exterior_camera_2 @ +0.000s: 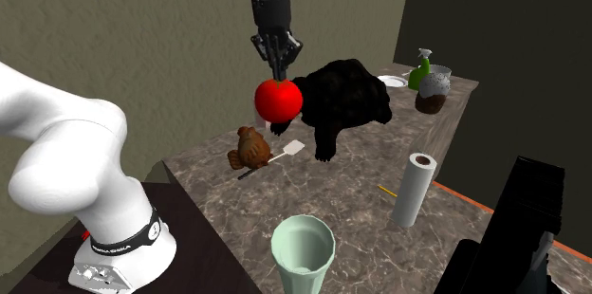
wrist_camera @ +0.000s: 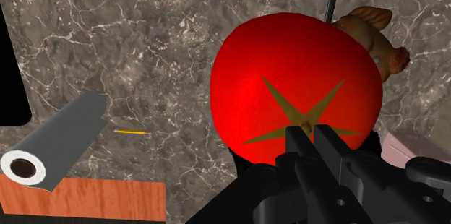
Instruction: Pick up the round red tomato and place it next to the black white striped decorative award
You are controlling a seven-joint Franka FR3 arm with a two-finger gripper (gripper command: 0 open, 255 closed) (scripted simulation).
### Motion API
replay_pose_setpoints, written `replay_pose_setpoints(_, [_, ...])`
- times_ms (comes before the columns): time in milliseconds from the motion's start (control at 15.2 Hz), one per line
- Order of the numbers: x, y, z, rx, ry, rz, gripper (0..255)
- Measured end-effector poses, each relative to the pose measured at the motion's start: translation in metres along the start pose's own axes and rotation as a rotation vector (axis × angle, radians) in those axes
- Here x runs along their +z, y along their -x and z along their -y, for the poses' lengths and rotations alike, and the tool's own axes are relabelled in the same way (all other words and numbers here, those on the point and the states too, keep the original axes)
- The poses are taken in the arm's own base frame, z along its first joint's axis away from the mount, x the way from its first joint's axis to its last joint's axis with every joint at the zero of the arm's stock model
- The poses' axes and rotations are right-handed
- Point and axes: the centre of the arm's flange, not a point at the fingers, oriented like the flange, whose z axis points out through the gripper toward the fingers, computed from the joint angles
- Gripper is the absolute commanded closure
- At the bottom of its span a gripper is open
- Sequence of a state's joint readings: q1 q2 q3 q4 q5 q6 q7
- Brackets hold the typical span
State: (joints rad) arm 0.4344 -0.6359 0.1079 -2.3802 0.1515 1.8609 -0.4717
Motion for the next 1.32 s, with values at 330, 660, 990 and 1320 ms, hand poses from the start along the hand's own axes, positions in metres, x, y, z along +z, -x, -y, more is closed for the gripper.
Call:
replay_pose_setpoints(330, [-0.027, -0.004, 0.001, 0.0, 0.0, 0.0, 255])
replay_pose_setpoints(660, [-0.051, -0.007, 0.002, 0.0, 0.0, 0.0, 255])
replay_pose_setpoints(990, [-0.079, -0.011, 0.002, 0.0, 0.0, 0.0, 255])
replay_pose_setpoints(1320, [-0.104, -0.015, 0.003, 0.0, 0.0, 0.0, 255])
